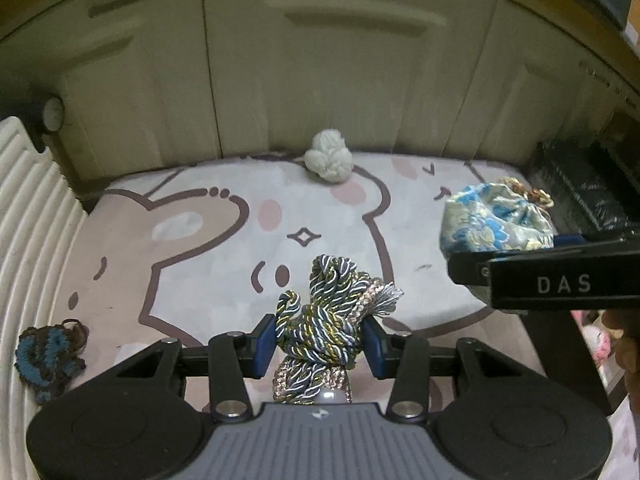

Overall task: Organize objects
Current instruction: 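Carry rope keychain in left tool and floral pouch in right tool toward box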

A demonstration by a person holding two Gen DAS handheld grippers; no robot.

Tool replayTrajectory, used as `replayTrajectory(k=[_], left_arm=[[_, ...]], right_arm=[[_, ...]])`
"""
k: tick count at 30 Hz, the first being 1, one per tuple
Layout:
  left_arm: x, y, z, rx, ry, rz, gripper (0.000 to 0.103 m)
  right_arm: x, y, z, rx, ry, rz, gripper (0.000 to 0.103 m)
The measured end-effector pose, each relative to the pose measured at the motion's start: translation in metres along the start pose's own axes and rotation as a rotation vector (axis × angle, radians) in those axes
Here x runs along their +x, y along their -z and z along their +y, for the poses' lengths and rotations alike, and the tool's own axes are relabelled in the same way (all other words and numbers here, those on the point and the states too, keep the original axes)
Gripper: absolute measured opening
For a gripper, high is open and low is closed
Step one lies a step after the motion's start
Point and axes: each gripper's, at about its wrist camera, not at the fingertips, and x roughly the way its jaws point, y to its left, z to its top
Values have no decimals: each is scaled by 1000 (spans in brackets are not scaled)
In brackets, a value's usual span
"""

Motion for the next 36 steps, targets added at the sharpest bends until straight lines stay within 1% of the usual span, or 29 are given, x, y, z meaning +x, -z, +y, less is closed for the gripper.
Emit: replayTrajectory(k=[9,16,21,27,31,36], left_arm=[[-31,-5,2,-110,-4,-66,46],[-54,-7,-3,-126,-7,-129,46],[-65,-7,-11,-100,-23,-160,46],[-70,-8,-20,-76,-7,-174,46],[-72,-11,-30,-49,27,-179,46],[-71,-17,-51,1,76,-192,46]], right_arm=[[-36,3,-14,14,4,-57,84],[-63,10,-22,3,27,-98,84],[-82,15,-31,11,18,-126,84],[-101,18,-43,26,19,-149,84],[-112,20,-57,42,22,-163,84],[-123,23,-82,76,36,-174,84]])
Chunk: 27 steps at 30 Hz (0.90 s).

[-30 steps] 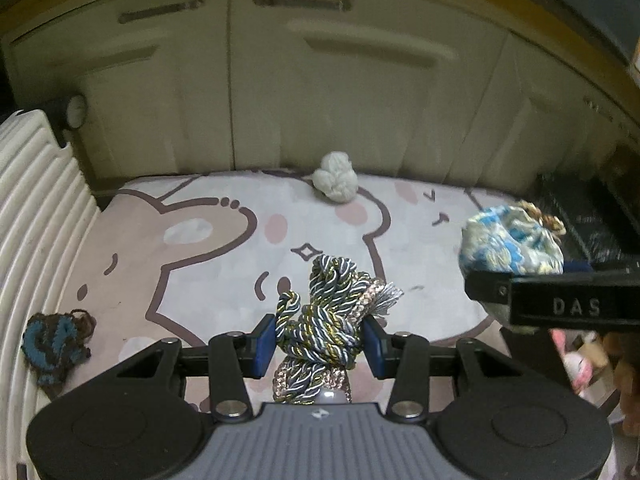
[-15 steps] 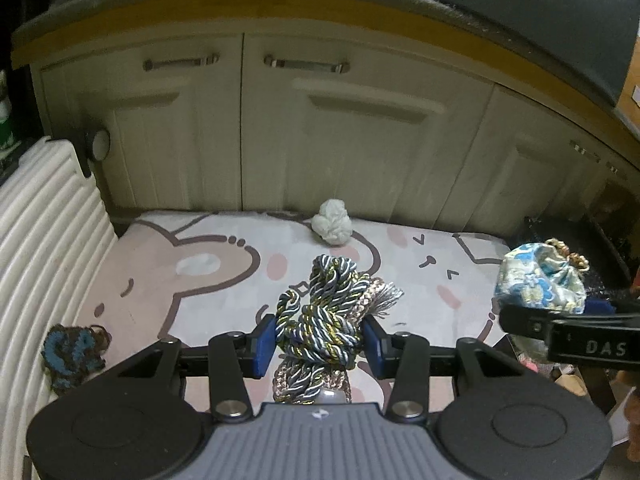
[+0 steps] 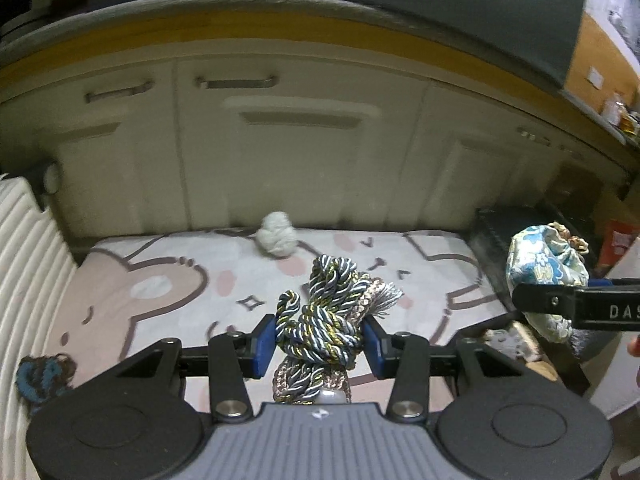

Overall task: Organize objects
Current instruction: 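Carry rope keychain in left tool and floral pouch in right tool toward box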

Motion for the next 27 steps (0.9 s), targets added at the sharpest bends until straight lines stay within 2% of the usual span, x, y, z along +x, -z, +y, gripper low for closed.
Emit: replayTrajectory(k=[6,16,27], left_arm=[[9,-6,-35,82,65,-5,46],[34,3,-107,325,144,10,46],[63,21,-174,493,330,64,46]], right_arm=[[-8,1,-32,46,30,-9,84],[-13,6,-85,137,73,-17,84],[-11,16,-130,217,100,-3,84]])
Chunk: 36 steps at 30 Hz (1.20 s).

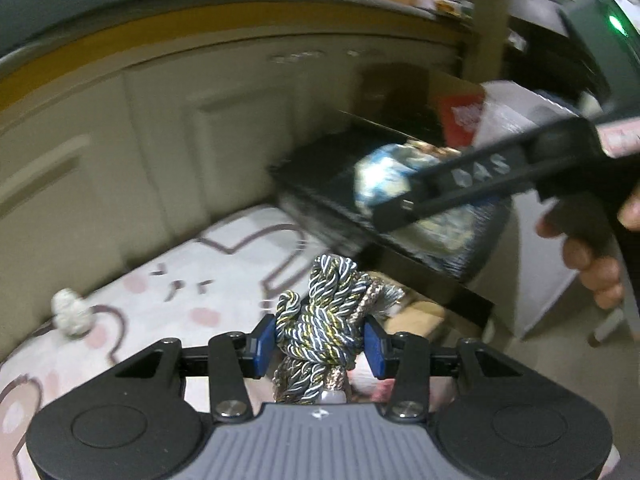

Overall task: Organize objects
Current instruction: 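Carry rope keychain in left tool and floral pouch in right tool toward box, then open left tool over box releasing keychain while right tool releases floral pouch inside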

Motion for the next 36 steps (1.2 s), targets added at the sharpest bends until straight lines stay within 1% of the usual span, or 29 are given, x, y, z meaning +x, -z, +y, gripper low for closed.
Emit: replayTrajectory(k=[5,11,17,22,24,25,26,27,30,36], left_arm=[[23,0,-22,60,86,42,46],[48,3,-40,117,155,98,46],[67,6,-54,159,200,143,46],[81,4,-63,162,236,151,46],[85,3,-66,156,242,142,50],[87,3,-67,148,239,129,56],[88,3,-67,135,230,125,75],[88,3,-66,125,227,130,81],[85,3,-60,110,228,141,81],[79,7,-35,56,193,176,78]], right_arm=[[2,2,-14,31,-4,8,84],[8,3,-21,39,-4,24,84],[13,5,-28,43,3,42,84],[16,6,-30,50,8,49,84],[17,6,-31,53,6,51,84],[17,6,-31,54,5,52,85],[18,6,-31,54,6,55,84],[20,6,-31,54,6,58,85],[23,7,-32,62,6,71,84],[31,10,-34,85,1,105,84]])
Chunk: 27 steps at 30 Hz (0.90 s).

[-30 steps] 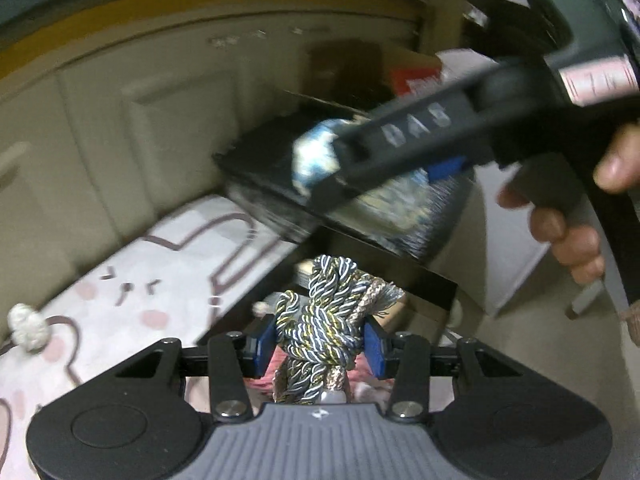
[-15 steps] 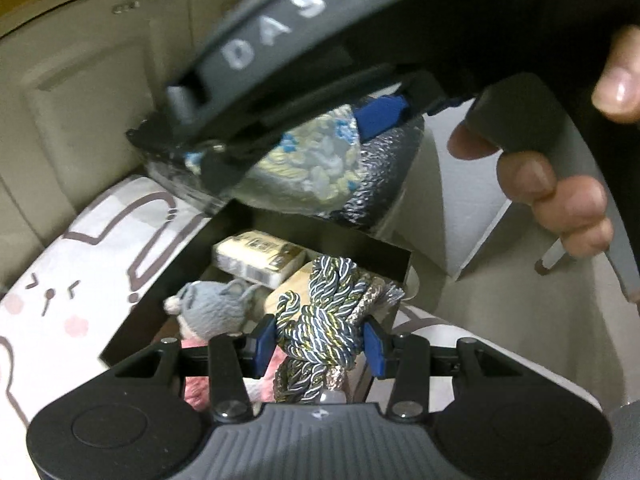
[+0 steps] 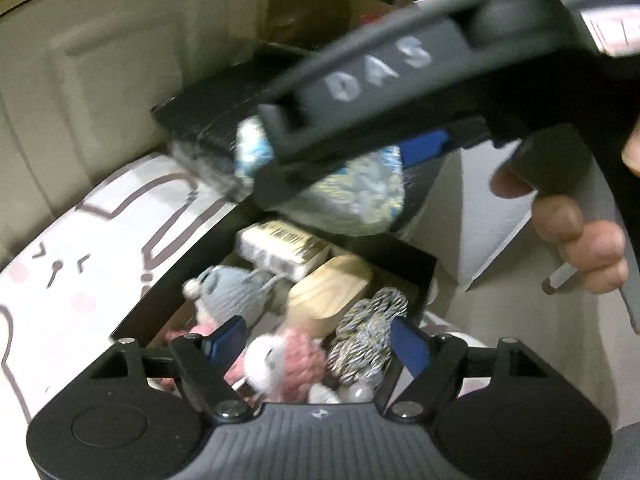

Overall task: Organize objects
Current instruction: 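Open left tool over box releasing keychain while right tool releases floral pouch inside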

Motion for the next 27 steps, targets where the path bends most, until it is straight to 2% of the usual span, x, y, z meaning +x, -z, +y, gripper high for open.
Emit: replayTrajectory(k=[7,12,18,19,20,23,27], left_arm=[[-6,3,13,-48,-37,28,78],[-7,5,20,-79,-60,49,78],[-14,8,23,-101,-75,50,79],[-14,8,24,-104,-81,53,79],[-14,9,24,-108,-90,58,79],[-16,11,27,-122,-109,67,79],[-21,12,28,-135,-113,59,80]], right_arm=[[17,5,-5,21,23,90,85],[28,16,-7,4,77,186,85],[35,25,-12,10,106,230,85],[37,26,-13,19,117,243,91],[38,27,-13,18,136,253,101],[37,29,-10,-11,183,254,103],[30,31,-11,-10,204,245,103]])
